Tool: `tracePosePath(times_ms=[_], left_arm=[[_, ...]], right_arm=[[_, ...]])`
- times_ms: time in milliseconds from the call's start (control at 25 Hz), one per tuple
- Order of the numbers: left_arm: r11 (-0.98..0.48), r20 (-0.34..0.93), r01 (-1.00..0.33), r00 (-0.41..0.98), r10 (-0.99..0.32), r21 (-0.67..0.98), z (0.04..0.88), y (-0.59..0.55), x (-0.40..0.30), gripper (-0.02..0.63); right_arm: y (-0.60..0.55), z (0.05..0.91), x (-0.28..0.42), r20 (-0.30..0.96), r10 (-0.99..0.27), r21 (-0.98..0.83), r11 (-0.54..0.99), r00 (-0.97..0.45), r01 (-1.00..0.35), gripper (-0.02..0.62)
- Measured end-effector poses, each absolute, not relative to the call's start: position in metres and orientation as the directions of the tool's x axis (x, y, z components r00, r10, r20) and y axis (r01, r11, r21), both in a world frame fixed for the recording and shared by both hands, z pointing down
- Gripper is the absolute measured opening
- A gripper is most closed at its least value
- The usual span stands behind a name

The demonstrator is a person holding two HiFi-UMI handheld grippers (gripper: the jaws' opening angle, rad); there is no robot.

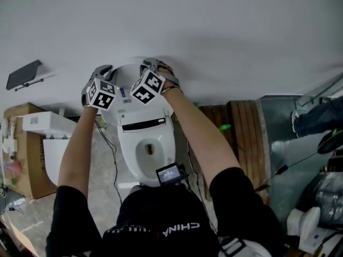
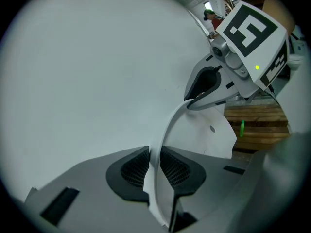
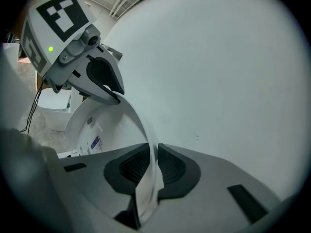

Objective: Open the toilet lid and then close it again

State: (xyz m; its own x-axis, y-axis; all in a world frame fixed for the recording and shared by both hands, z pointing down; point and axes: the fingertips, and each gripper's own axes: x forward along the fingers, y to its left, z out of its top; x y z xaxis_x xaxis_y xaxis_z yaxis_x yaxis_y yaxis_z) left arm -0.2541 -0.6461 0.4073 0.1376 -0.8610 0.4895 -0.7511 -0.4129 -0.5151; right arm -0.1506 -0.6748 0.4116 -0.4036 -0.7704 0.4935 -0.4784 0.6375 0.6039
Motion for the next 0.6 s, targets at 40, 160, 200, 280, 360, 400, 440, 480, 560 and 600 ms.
tracePosePath(times_ms=[40, 160, 200, 280, 360, 400, 440, 480, 560, 600], left_arm=[[-0.414, 0.490, -0.745, 0.135, -0.861, -0.523, 0.408, -0.646, -0.254, 0.072], [-0.418, 0.490, -0.670, 0.092, -0.867, -0.614, 0.409, -0.644, -0.251, 0.072], [-0.412, 0.482, -0.645, 0.076, -0.873, -0.644, 0.409, -0.643, -0.250, 0.072], [-0.387, 0.455, -0.646, 0.069, -0.888, -0.658, 0.405, -0.638, -0.251, 0.072], [-0.364, 0.429, -0.668, 0.073, -0.900, -0.649, 0.399, -0.632, -0.253, 0.072], [-0.357, 0.422, -0.669, 0.071, -0.904, -0.651, 0.396, -0.629, -0.254, 0.072], [-0.356, 0.422, -0.666, 0.068, -0.904, -0.655, 0.395, -0.625, -0.255, 0.072], [-0.359, 0.428, -0.662, 0.064, -0.902, -0.658, 0.394, -0.621, -0.256, 0.074], [-0.366, 0.444, -0.662, 0.055, -0.894, -0.655, 0.393, -0.614, -0.260, 0.074], [-0.366, 0.449, -0.667, 0.052, -0.892, -0.649, 0.392, -0.610, -0.262, 0.074]], right_arm=[[-0.675, 0.411, -0.150, 0.491, -0.772, 0.606, 0.635, -0.403, -0.479, 0.057], [-0.675, 0.411, -0.151, 0.491, -0.771, 0.605, 0.637, -0.406, -0.478, 0.057], [-0.675, 0.411, -0.151, 0.493, -0.769, 0.606, 0.639, -0.407, -0.474, 0.058], [-0.673, 0.411, -0.152, 0.497, -0.764, 0.603, 0.645, -0.412, -0.469, 0.057], [-0.672, 0.411, -0.152, 0.502, -0.757, 0.593, 0.653, -0.419, -0.471, 0.057], [-0.671, 0.411, -0.152, 0.505, -0.752, 0.584, 0.659, -0.423, -0.474, 0.058], [-0.670, 0.411, -0.151, 0.510, -0.745, 0.572, 0.667, -0.430, -0.478, 0.058], [-0.669, 0.411, -0.151, 0.514, -0.738, 0.560, 0.674, -0.436, -0.481, 0.058], [-0.667, 0.408, -0.150, 0.515, -0.729, 0.539, 0.685, -0.452, -0.490, 0.071], [-0.666, 0.405, -0.149, 0.510, -0.724, 0.526, 0.690, -0.465, -0.497, 0.086]])
